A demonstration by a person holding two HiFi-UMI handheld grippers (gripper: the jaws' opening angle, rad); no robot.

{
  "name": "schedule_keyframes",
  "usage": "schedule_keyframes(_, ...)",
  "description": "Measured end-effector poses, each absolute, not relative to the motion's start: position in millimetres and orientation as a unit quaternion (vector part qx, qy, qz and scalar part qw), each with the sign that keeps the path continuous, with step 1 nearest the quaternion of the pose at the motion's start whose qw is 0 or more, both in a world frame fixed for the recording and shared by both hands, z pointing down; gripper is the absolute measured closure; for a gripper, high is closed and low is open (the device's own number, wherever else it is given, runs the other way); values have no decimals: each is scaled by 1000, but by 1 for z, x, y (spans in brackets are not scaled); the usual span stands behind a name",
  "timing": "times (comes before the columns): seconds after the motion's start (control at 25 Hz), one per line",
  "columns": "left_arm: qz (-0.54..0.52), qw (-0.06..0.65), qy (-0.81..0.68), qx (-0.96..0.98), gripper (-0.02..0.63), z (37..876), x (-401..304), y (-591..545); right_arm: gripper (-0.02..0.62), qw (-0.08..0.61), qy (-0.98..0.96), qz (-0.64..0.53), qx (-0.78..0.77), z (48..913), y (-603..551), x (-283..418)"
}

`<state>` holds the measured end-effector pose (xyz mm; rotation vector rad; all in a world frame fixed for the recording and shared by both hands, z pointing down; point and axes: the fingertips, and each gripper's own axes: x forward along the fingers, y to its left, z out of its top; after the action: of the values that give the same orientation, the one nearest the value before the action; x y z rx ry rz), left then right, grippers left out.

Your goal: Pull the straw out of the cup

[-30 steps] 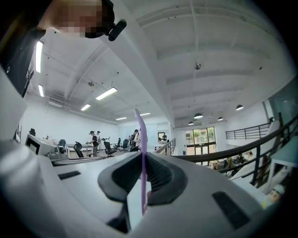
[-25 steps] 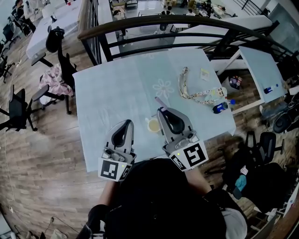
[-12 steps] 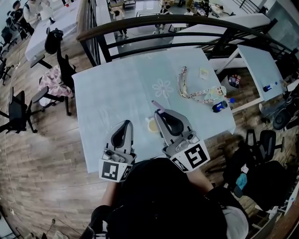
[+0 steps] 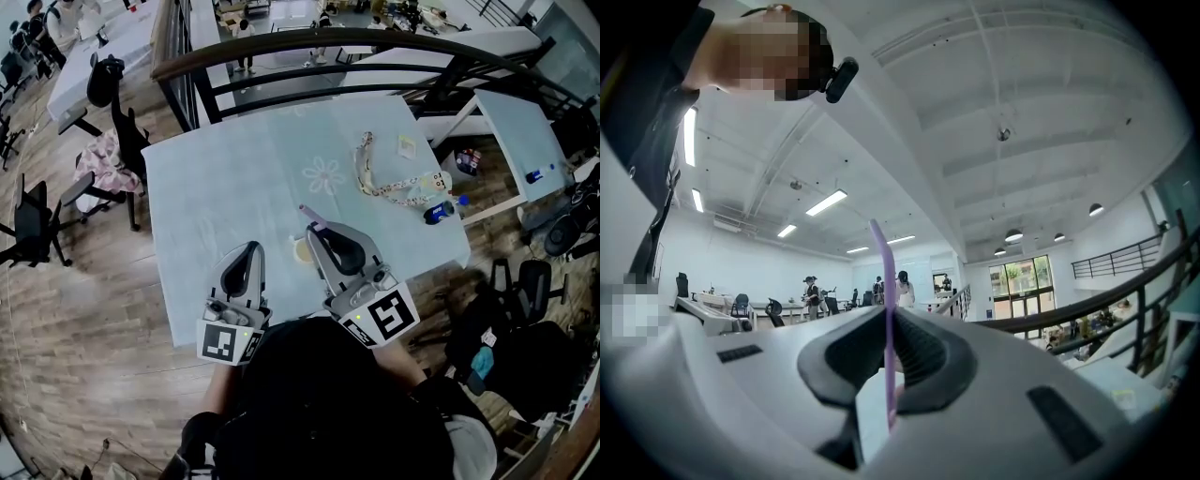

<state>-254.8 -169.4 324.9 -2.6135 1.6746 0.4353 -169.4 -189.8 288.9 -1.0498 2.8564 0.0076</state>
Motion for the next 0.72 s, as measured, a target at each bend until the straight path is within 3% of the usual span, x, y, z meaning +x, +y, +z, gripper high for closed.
schedule_keyframes(0.72,128,2,521,-844,592,330,-244,-166,565,43,939,-1,-341,295,-184,-165)
